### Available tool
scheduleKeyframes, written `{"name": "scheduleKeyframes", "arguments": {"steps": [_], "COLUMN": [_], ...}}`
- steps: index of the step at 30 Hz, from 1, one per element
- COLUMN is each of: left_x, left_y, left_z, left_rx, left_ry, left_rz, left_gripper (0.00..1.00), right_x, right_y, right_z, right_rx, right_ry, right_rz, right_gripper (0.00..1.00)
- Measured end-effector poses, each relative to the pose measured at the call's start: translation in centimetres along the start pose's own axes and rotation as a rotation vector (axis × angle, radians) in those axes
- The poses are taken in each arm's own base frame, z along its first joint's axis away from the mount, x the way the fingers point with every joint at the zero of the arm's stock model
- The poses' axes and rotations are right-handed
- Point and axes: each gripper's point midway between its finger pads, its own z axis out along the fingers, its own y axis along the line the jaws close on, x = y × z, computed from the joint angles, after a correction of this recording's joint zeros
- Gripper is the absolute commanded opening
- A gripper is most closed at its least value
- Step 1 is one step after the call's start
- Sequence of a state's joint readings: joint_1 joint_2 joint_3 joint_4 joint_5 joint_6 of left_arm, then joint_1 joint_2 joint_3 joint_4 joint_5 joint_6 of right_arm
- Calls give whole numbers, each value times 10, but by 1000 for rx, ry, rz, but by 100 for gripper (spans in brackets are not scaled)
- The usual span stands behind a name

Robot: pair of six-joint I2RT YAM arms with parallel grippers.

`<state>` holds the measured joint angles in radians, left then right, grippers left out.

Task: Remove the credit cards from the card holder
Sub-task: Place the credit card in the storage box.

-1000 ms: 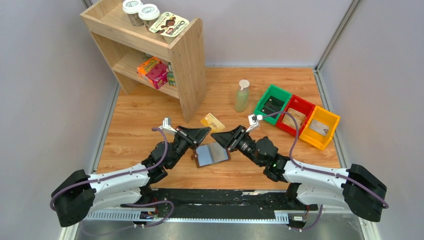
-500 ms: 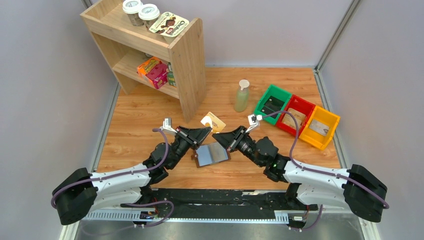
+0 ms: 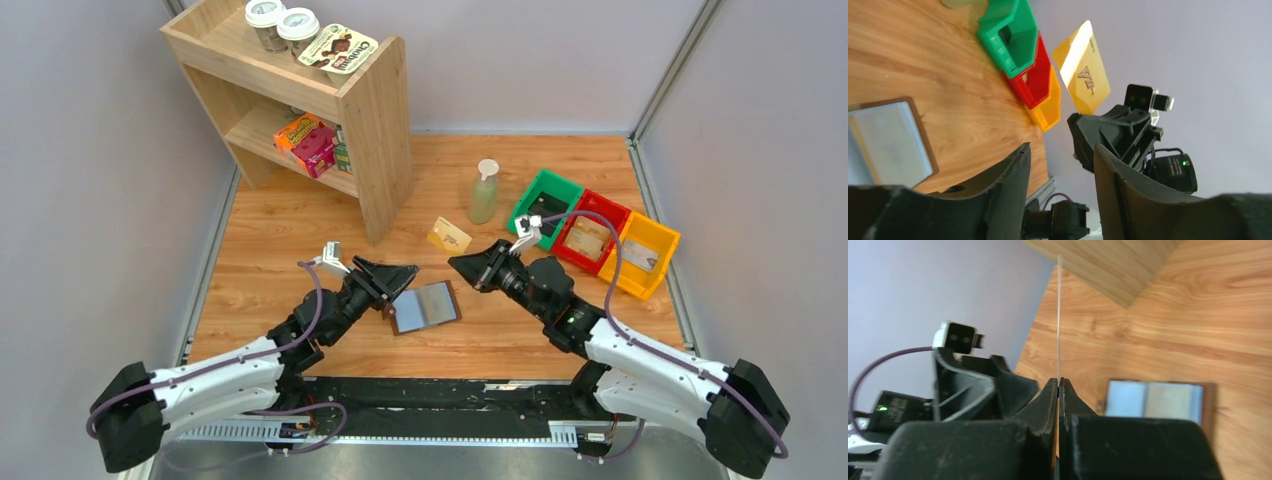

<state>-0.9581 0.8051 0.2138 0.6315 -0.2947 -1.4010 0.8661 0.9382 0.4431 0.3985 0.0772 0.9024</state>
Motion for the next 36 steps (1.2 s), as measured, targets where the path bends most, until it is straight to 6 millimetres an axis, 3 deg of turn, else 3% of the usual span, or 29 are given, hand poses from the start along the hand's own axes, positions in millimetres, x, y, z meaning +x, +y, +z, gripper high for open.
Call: {"name": "scheduleKeyframes", "arguments": {"steps": [6, 11, 15, 20, 24, 28, 36], "left_x": [-23, -47, -57, -71, -80, -82, -95], "left_y": [-4, -4, 22, 59, 69, 71, 55], "left_z": [-10, -26, -39, -58, -67, -73, -78], "left_rx": [-166, -321, -471, -659, -715, -705, -643], "left_ry": [31, 83, 205, 375, 447, 471, 395], "left_rz": [206, 450, 616, 765, 863, 919, 948], "left_gripper": [71, 76, 77, 78, 78, 78, 78], "right_x": [-28, -71, -104, -130, -139, -149, -155], "right_y": [-58, -118, -170, -214, -236, -256, -292], "right_z": [-23, -61, -103, -140, -147, -141, -116], "right_rx": [202, 443, 667, 875, 965, 1009, 987], "right_ry": [39, 10, -18, -28, 9, 60, 182], "right_rz": [-33, -41, 10, 88, 119, 137, 192], "right_gripper": [0, 0, 0, 0, 0, 0, 2]}}
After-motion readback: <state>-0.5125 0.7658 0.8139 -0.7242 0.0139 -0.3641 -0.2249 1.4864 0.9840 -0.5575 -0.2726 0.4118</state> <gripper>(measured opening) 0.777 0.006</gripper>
